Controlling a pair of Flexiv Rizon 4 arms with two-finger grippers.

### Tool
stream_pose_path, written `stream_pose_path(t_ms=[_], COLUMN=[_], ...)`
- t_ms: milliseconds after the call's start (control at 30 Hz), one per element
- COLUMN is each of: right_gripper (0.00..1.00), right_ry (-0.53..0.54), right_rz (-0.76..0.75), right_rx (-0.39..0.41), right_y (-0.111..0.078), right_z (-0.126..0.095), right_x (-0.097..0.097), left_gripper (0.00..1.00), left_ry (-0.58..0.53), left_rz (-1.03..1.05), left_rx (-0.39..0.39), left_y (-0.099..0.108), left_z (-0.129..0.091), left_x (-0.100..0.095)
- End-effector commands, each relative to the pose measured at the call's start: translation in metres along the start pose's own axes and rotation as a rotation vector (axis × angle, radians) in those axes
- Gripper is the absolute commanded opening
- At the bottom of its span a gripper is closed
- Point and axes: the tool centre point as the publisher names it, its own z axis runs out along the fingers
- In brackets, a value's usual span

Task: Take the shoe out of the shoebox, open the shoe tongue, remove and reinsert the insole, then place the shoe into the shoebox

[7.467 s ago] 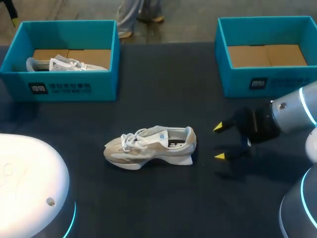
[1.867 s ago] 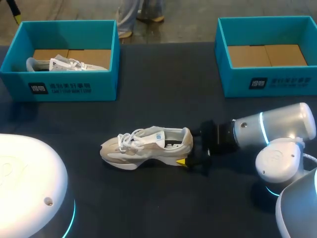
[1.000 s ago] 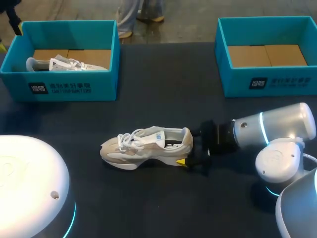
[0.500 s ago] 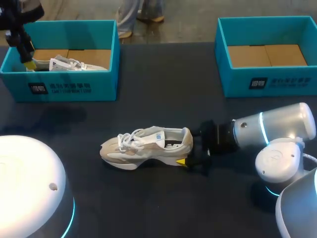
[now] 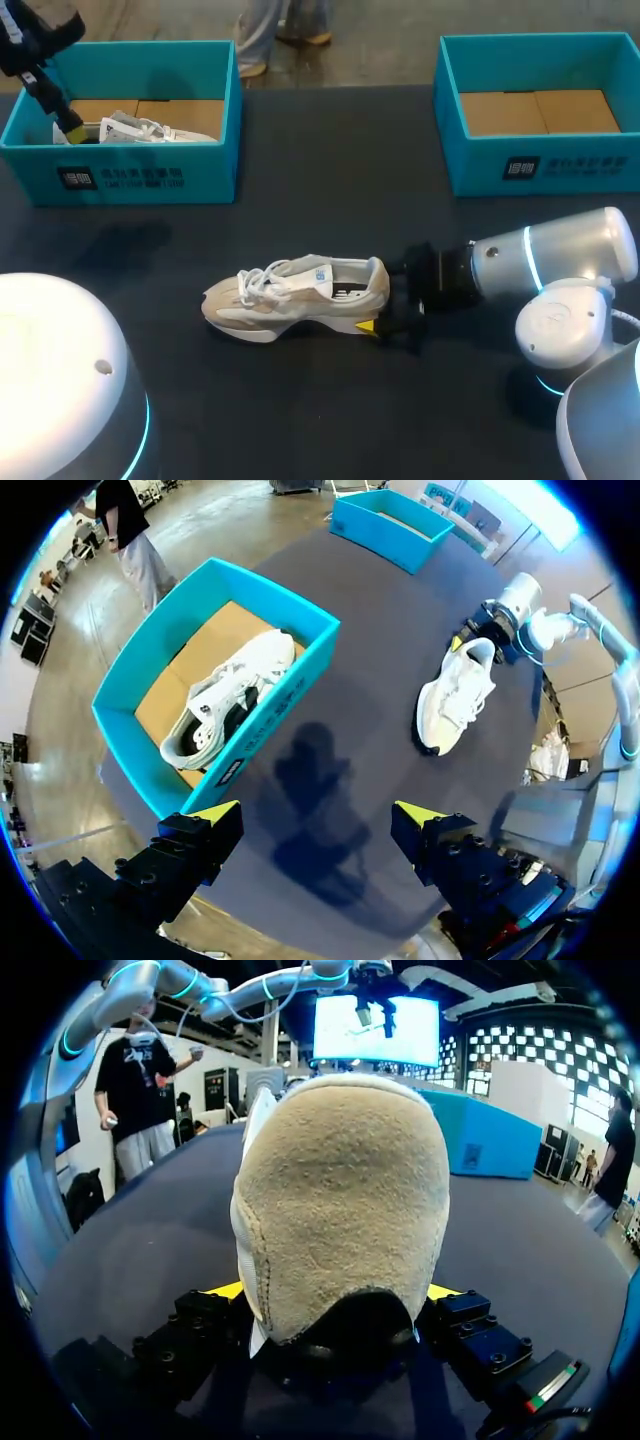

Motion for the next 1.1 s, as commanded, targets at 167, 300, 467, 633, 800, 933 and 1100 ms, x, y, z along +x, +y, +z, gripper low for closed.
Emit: stream_pose_path(t_ms=[167, 300, 467, 633, 800, 933, 1100], right_gripper=[0.0, 0.0, 0.0, 0.0, 0.0, 0.0, 0.0], right_ry=[-0.002, -0.002, -0.002, -0.002, -0.002, -0.002, -0.002], right_rz=[0.0, 0.0, 0.0, 0.0, 0.0, 0.0, 0.0], right_rx=[0.0, 0.0, 0.0, 0.0, 0.0, 0.0, 0.0], right_y=[-0.001, -0.001, -0.001, -0.001, -0.001, -0.001, -0.001], right_z=[0.003, 0.003, 0.003, 0.003, 0.003, 0.003, 0.003], right_x=[0.0, 0.0, 0.0, 0.0, 0.0, 0.0, 0.0], left_gripper=[1.0, 1.0, 1.0, 1.0, 1.0, 1.0, 1.0], left_ry=[-0.004, -0.004, -0.004, -0.004, -0.013, -0.001, -0.04], left_rz=[0.0, 0.0, 0.0, 0.0, -0.031, -0.107, -0.272], left_rx=[0.003, 0.003, 0.003, 0.003, 0.01, -0.028, -0.073], left_y=[0.002, 0.002, 0.002, 0.002, 0.0, -0.003, -0.016], left_z=[0.0, 0.0, 0.0, 0.0, 0.001, 0.002, 0.01], left_x=[0.001, 0.001, 0.001, 0.001, 0.001, 0.016, 0.031])
